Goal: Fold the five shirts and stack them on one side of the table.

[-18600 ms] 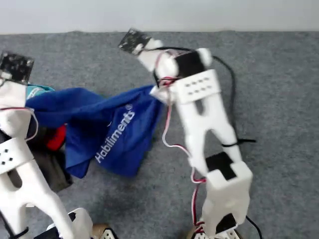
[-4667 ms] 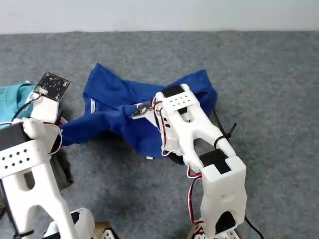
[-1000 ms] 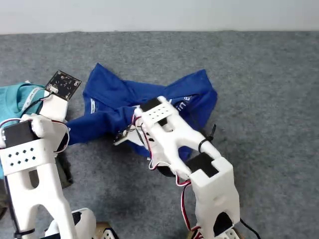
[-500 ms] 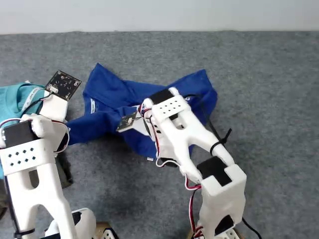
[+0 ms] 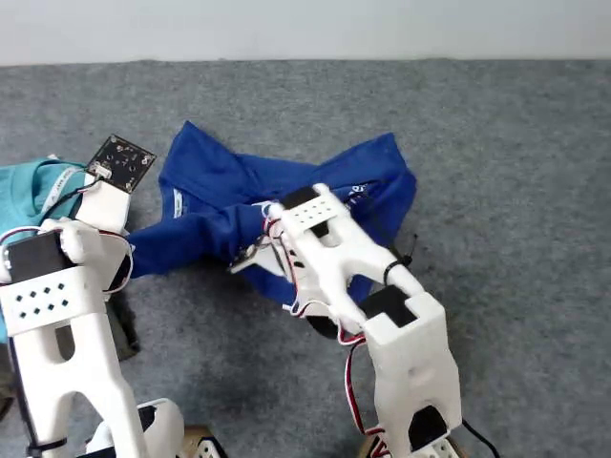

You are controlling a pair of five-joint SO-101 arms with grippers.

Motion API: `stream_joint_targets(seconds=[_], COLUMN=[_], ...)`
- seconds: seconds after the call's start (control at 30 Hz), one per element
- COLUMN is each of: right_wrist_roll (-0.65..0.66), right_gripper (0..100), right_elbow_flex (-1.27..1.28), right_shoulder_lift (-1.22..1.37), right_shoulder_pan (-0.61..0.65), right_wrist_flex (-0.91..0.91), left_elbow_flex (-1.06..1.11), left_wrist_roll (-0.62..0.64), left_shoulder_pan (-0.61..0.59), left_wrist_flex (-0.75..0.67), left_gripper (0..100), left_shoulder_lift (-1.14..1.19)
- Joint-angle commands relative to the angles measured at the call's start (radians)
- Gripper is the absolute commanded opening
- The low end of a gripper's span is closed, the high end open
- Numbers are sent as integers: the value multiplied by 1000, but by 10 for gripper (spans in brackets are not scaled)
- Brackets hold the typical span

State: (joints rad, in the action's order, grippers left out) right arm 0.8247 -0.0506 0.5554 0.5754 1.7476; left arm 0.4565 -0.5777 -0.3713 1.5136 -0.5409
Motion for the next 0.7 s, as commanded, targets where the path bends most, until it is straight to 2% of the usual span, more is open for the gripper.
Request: stream_joint_targets(seconds=[0.0, 0.37, 0.43, 0.53, 0.67], right_wrist_roll=[-14, -12, -15, -34, -44], right_gripper=[121, 130, 163, 209, 210], right_elbow_flex=[-34, -34, -34, -34, -34], right_shoulder_lift=[-2, -237, -269, -282, -228], right_shoulder_pan=[33, -1, -1, -8, -4], right_wrist_flex=[48, 48, 48, 47, 45], left_elbow_flex=[-22, -24, -24, -24, -24], left_wrist_roll=[5, 5, 5, 5, 5], left_shoulder_pan=[11, 11, 11, 11, 11], left_wrist_flex=[-25, -23, -23, -23, -25], left_gripper=[15, 15, 15, 15, 15], left_shoulder_lift=[-23, -23, -23, -23, -23])
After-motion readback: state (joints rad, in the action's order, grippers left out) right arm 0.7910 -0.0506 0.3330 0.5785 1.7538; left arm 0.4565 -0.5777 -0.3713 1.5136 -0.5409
